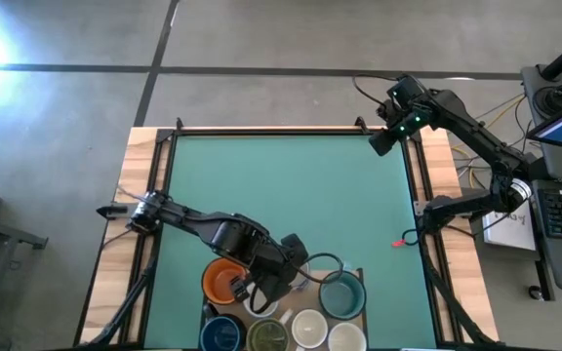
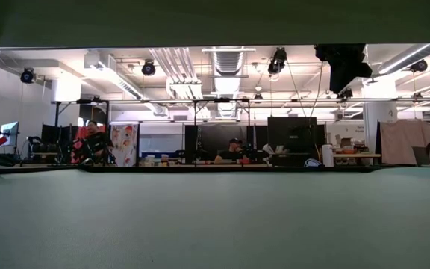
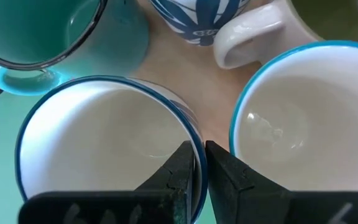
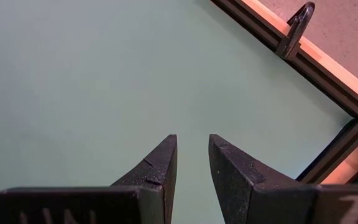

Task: Place coffee mugs
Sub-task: Put the blue patterned mug on the shelf, then return to Home Position

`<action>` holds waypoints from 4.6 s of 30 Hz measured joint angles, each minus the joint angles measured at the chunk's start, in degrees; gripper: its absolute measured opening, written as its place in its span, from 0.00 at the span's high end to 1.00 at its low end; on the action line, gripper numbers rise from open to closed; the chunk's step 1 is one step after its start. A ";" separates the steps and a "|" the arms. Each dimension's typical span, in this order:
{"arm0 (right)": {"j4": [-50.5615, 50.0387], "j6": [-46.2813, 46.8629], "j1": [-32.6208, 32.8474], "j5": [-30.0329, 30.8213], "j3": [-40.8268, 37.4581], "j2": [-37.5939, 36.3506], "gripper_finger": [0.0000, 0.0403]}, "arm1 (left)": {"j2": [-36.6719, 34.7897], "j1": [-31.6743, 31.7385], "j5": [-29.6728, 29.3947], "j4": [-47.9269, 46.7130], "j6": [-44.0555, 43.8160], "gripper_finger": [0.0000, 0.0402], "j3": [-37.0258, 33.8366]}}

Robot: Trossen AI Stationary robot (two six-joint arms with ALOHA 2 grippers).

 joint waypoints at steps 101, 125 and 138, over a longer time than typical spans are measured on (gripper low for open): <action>1.09 0.00 0.02 0.00 0.00 0.00 0.80 | -0.11 4.13 -6.25 2.20 0.13 0.97 -0.11; 1.09 0.00 0.00 0.00 -0.01 0.02 0.80 | -0.32 4.05 -2.19 3.48 0.11 0.97 -0.11; 1.09 0.00 0.02 0.00 0.00 0.02 0.80 | -5.43 0.88 -6.27 1.50 -4.48 0.97 0.00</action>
